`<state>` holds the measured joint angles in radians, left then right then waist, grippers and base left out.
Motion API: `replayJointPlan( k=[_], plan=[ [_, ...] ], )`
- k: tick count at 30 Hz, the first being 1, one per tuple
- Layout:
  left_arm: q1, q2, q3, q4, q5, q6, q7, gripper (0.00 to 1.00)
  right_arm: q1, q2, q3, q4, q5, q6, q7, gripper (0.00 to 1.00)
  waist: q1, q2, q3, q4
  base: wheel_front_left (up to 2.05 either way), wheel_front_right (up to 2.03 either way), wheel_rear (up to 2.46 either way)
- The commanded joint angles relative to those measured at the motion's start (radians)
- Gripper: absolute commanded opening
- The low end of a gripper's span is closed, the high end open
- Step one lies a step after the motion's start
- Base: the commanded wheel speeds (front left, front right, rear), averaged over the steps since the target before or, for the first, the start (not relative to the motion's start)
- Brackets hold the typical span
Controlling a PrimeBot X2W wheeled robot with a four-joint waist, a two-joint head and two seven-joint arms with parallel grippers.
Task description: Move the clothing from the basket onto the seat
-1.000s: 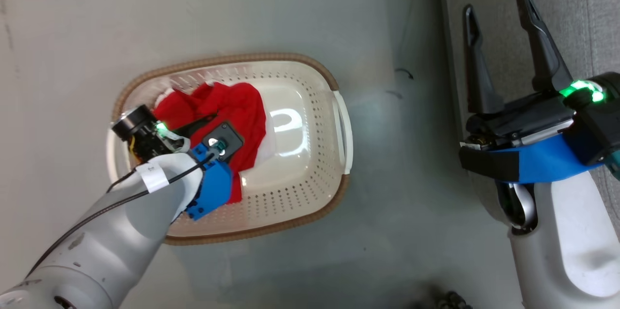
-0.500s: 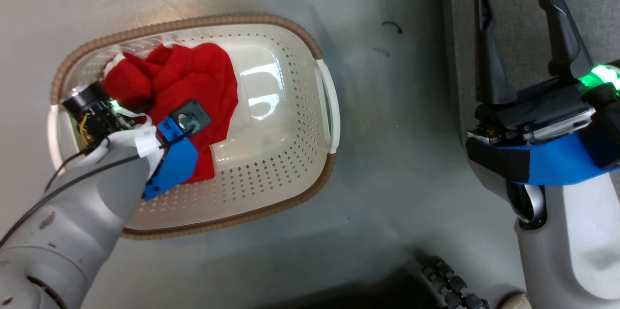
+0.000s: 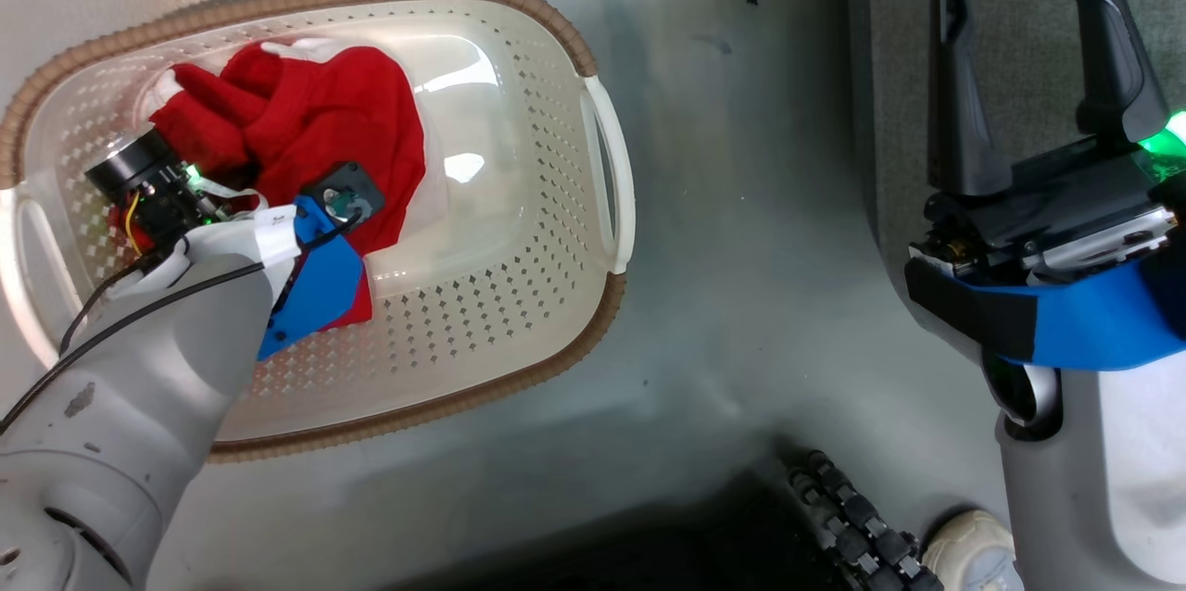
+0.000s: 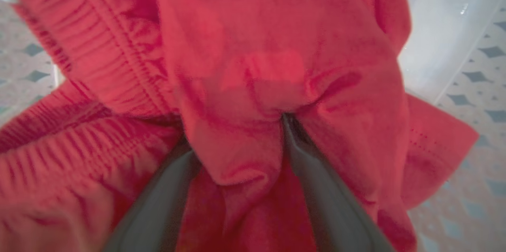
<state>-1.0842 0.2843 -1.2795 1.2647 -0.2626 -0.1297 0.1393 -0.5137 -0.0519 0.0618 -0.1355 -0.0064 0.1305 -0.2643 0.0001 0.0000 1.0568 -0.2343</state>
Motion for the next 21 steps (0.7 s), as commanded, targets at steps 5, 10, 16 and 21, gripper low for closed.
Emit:
replayJointPlan(
  k=[5,10,16,21],
  plan=[
    [-0.013,-0.024,-0.003,0.006,0.018,-0.001,-0.004,0.00,-0.006,0.002,-0.001,-0.011,0.008,0.000,0.000,1.00,-0.0001,0.0000,0.015,-0.004,0.00,0.00,0.00],
    [-0.015,-0.043,-0.003,0.008,0.018,-0.001,-0.019,0.00,-0.011,0.002,-0.005,-0.003,0.007,0.000,0.000,1.00,-0.0001,0.0000,0.005,0.003,0.00,0.00,0.00],
    [-0.015,-0.073,-0.003,-0.009,-0.002,-0.001,-0.082,0.00,-0.011,0.002,-0.015,0.003,-0.003,0.000,0.000,1.00,-0.0001,0.0000,-0.035,0.021,0.00,0.00,0.00],
    [0.019,-0.059,-0.003,-0.052,-0.043,-0.001,-0.188,0.00,-0.004,0.002,-0.020,0.016,-0.007,0.000,0.000,1.00,-0.0001,0.0000,-0.092,0.044,0.00,0.00,0.00]
  ],
)
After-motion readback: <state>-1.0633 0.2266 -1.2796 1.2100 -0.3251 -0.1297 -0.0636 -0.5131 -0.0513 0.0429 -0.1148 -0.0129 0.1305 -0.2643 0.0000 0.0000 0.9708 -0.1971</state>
